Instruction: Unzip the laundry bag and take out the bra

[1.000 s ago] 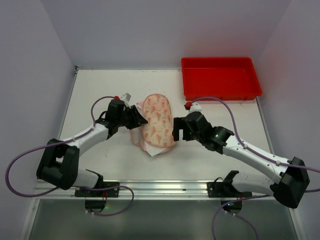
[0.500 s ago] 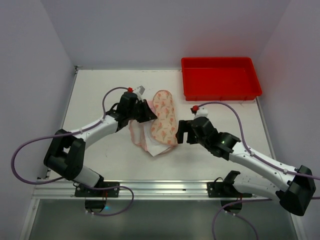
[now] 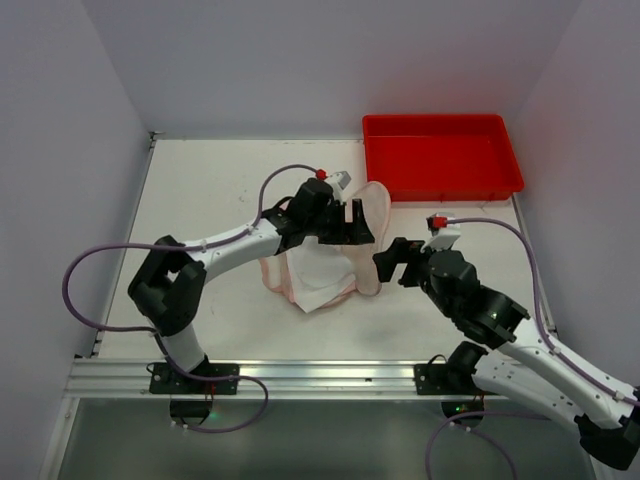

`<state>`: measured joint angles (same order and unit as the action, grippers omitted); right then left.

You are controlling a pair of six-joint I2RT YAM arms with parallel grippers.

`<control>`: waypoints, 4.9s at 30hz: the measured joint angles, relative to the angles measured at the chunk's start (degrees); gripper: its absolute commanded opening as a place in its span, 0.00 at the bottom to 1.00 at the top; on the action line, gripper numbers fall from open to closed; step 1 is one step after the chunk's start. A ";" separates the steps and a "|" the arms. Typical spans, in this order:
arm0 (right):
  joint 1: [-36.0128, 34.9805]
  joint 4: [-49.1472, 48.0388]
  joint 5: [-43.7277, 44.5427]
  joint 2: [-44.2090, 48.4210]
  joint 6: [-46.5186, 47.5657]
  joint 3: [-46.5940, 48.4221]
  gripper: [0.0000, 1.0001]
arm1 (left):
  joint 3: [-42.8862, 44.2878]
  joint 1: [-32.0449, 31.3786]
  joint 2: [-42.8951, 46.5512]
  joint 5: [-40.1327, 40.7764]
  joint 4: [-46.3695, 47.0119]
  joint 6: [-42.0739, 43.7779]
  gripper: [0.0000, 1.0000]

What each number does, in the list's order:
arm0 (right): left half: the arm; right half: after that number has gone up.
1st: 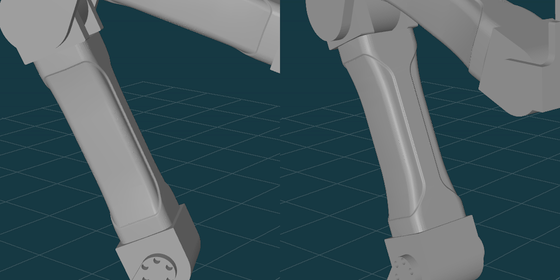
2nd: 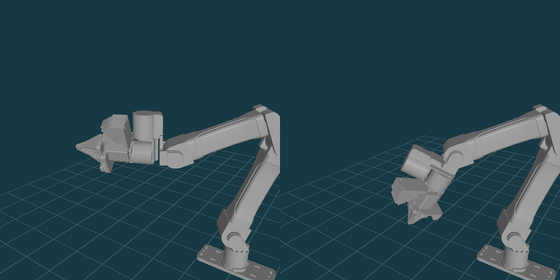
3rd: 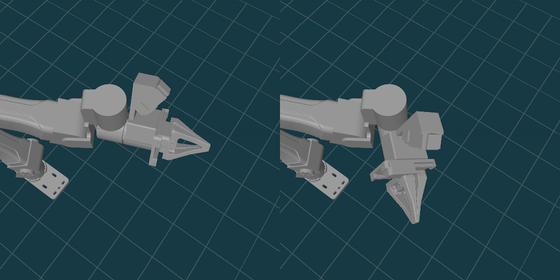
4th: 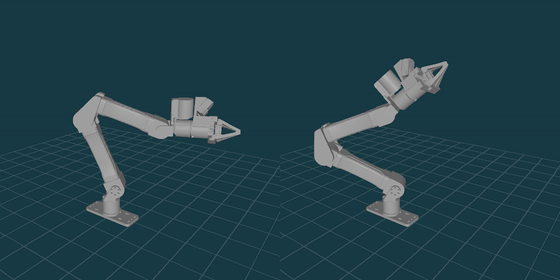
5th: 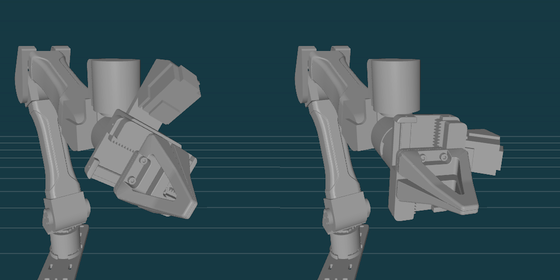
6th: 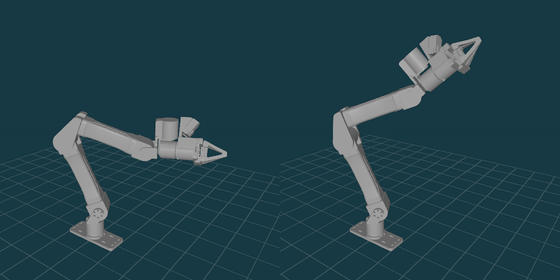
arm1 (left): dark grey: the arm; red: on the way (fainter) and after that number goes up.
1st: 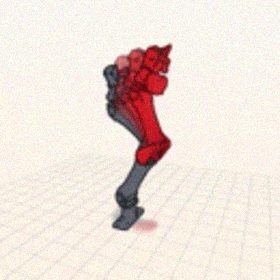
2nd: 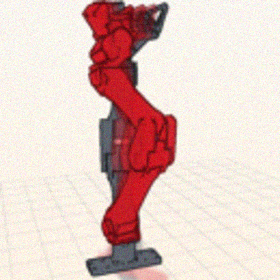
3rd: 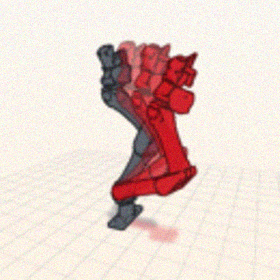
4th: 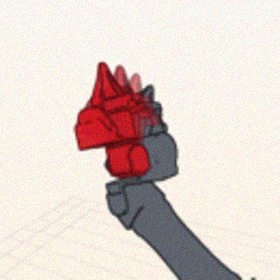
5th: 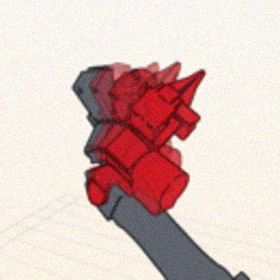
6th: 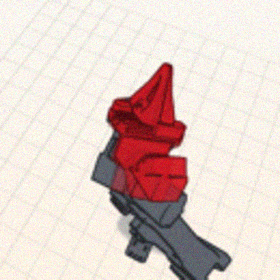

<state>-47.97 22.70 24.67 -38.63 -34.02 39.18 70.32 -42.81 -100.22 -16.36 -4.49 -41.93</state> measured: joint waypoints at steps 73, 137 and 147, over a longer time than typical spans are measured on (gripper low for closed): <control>-8.26 2.34 -7.28 -69.79 9.29 41.24 0.30 | -24.30 45.00 30.71 -3.23 -18.21 16.06 1.00; 0.68 3.82 -15.67 -57.75 7.69 35.32 0.00 | -24.68 45.00 29.29 -6.84 -16.79 16.26 1.00; 1.16 3.85 -15.89 -57.20 8.41 34.38 0.00 | -25.09 45.00 29.07 -7.48 -16.50 16.28 1.00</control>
<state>-46.81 26.55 8.78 -95.83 -25.61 73.56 45.23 2.20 -71.16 -23.83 -20.99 -25.65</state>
